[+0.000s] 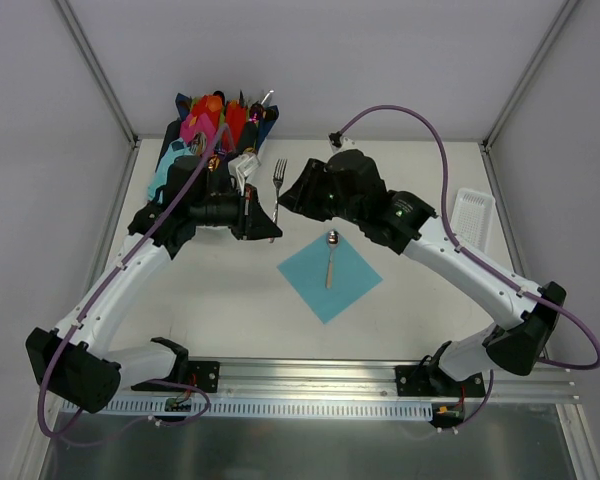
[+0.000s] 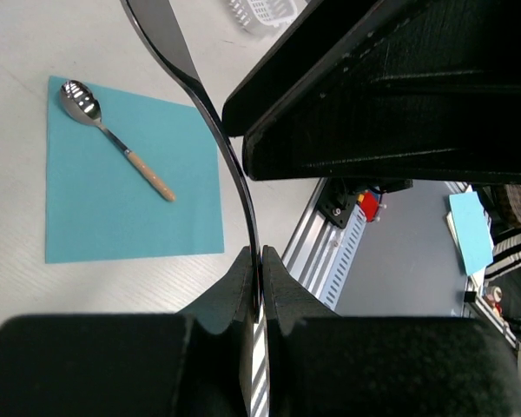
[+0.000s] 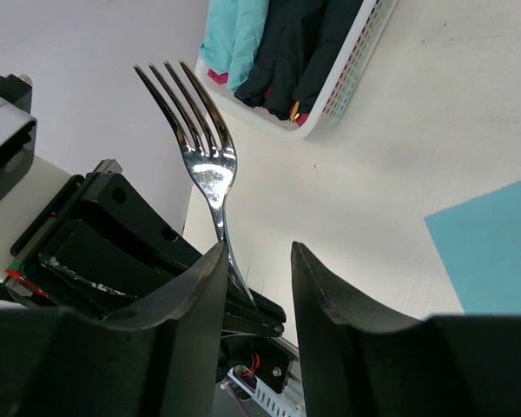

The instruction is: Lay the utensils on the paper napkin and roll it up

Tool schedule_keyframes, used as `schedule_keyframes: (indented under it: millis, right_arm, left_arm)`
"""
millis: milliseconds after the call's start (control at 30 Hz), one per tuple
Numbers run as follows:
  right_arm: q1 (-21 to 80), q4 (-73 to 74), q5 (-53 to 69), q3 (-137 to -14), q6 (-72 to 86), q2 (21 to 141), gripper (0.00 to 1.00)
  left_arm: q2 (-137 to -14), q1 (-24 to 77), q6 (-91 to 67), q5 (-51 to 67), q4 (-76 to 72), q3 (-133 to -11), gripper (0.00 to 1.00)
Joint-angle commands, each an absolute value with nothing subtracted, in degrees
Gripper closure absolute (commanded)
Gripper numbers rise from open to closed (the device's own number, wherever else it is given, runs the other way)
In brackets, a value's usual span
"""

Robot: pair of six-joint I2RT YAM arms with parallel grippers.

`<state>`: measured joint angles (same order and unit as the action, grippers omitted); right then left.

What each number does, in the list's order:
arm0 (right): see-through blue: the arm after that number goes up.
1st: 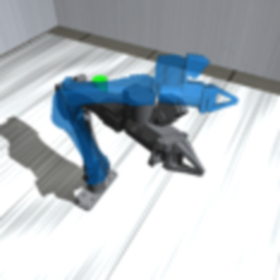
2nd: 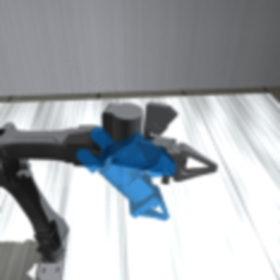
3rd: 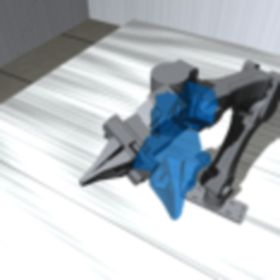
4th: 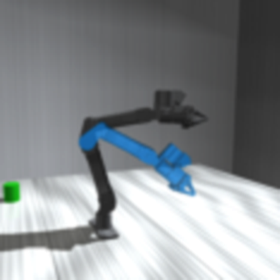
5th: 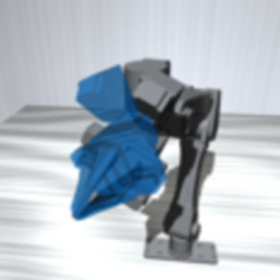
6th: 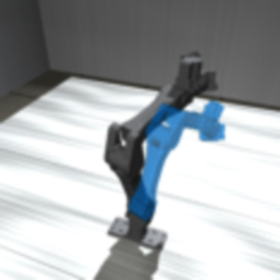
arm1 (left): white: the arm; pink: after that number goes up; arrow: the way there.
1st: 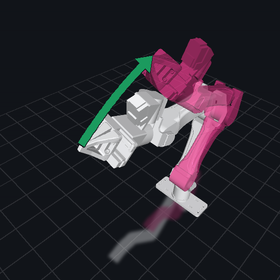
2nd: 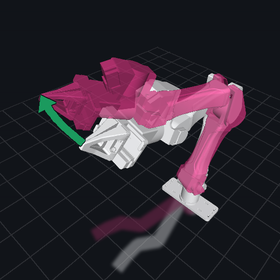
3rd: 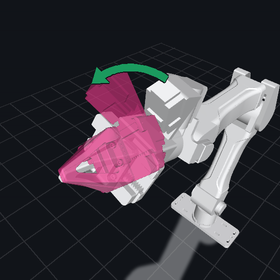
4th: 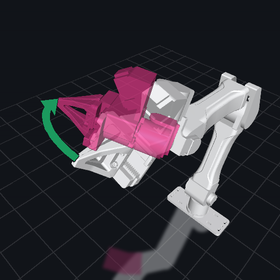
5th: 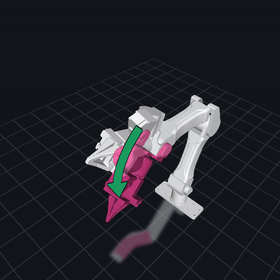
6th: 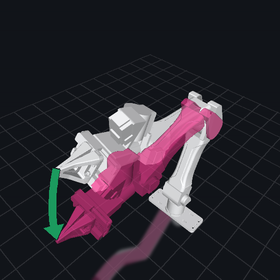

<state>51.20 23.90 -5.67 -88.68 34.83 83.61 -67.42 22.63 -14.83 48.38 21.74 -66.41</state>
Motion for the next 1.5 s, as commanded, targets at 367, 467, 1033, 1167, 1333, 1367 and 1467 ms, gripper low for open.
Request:
schedule_keyframes:
  millis: [367,467,1033,1167,1333,1367,1467]
  right_arm:
    - [51.8,22.6,-5.8,-90.4,33.0,84.4,0.63]
    - [51.9,22.7,-4.9,-90.4,33.0,85.0,0.63]
    - [51.9,22.3,-3.7,-91.5,32.1,86.3,0.75]
    - [51.9,23.3,-5.0,-91.2,32.2,86.1,0.98]
    - [51.8,25.4,-7.3,-91.1,32.1,85.6,1.00]
    - [51.5,26.8,-7.5,-91.1,32.0,85.4,1.00]
    - [49.1,30.1,-6.9,-89.6,31.2,83.9,1.00]
  left_arm:
    - [-67.0,23.8,-16.5,48.3,19.1,-66.0,1.00]
    - [-67.2,24.0,-16.3,48.4,19.1,-66.1,1.00]
    - [-67.9,24.4,-16.7,48.9,19.1,-65.3,1.00]
    - [-67.9,24.3,-16.7,48.6,19.1,-65.2,1.00]
    - [-68.5,24.4,-16.7,47.2,19.2,-65.0,0.81]
    - [-68.5,24.3,-16.8,47.0,19.2,-65.0,0.65]
    - [-68.2,24.1,-15.8,45.4,21.1,-66.0,0.03]
